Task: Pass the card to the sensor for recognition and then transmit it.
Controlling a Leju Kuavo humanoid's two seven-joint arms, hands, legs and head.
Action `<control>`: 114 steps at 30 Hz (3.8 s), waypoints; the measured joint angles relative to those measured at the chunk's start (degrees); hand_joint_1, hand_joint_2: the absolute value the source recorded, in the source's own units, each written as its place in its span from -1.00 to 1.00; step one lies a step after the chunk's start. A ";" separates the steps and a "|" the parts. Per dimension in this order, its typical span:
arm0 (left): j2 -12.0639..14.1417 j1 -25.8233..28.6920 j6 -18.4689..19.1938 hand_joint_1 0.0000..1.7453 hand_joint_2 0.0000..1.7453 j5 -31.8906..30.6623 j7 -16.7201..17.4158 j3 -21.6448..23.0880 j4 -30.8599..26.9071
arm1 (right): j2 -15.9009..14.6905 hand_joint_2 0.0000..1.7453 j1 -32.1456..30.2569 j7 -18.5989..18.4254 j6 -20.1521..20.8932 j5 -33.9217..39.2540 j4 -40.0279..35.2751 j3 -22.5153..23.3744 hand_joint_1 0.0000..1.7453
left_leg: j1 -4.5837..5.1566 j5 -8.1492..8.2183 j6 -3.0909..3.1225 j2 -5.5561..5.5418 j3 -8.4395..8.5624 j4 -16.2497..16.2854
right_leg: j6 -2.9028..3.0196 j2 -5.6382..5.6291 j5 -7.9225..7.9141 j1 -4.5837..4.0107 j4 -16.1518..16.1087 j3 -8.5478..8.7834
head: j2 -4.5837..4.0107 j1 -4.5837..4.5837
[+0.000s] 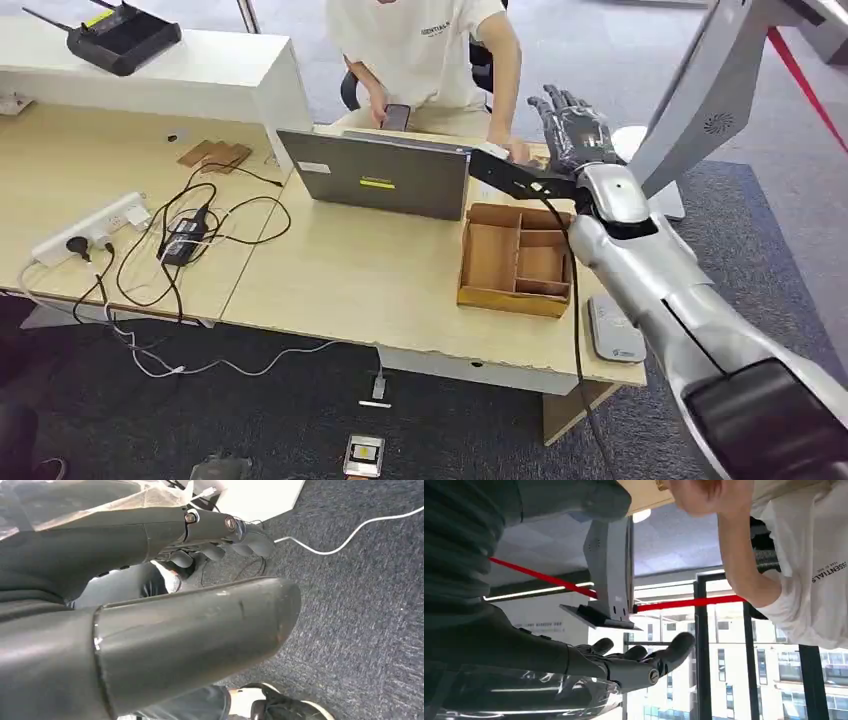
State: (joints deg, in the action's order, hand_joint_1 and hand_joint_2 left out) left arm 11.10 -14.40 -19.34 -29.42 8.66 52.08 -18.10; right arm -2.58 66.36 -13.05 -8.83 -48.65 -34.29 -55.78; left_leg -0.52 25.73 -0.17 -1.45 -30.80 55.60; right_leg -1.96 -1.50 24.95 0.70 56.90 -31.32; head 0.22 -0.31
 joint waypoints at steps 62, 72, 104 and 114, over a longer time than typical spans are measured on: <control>0.59 1.86 -1.84 -1.00 -1.00 -0.90 1.01 -4.41 0.00 | -17.46 1.00 -33.89 -5.27 6.29 0.20 -42.31 4.76 -1.00 | -0.01 0.02 -0.01 0.01 0.00 -0.02 | 0.01 -0.01 0.01 0.00 -0.03 0.02 | 0.00 0.00; 0.59 1.72 -1.49 -1.00 -1.00 -1.44 1.38 -4.39 -0.22 | -13.55 1.00 -31.95 -4.48 7.89 -3.80 -37.53 2.36 -1.00 | -0.02 0.02 -0.01 0.00 0.01 -0.02 | 0.01 0.00 0.01 0.00 -0.03 0.02 | 0.00 0.00; 0.57 1.60 -1.60 -1.00 -1.00 -1.42 2.05 -4.41 -0.46 | -9.40 1.00 -28.20 -5.33 5.27 -6.14 -23.45 -1.03 -1.00 | -0.01 0.02 -0.01 0.01 0.01 -0.01 | 0.01 0.00 0.01 0.00 -0.03 0.01 | 0.00 0.00; 0.55 1.90 -1.68 -1.00 -1.00 -1.60 2.27 -4.48 -0.46 | -11.08 1.00 -29.32 -6.76 3.37 -8.46 -21.00 0.02 -1.00 | -0.01 0.02 -0.01 0.01 0.01 -0.01 | 0.01 0.00 0.01 0.00 -0.03 0.00 | 0.00 0.00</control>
State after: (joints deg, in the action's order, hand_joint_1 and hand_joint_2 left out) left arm 11.65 -12.50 -21.03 -31.02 10.93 47.61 -18.56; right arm -13.66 37.04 -19.80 -5.46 -57.11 -55.30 -55.76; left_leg -0.53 25.75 -0.19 -1.44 -30.79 55.59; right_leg -1.95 -1.51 24.96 0.70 56.86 -31.31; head 0.22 -0.31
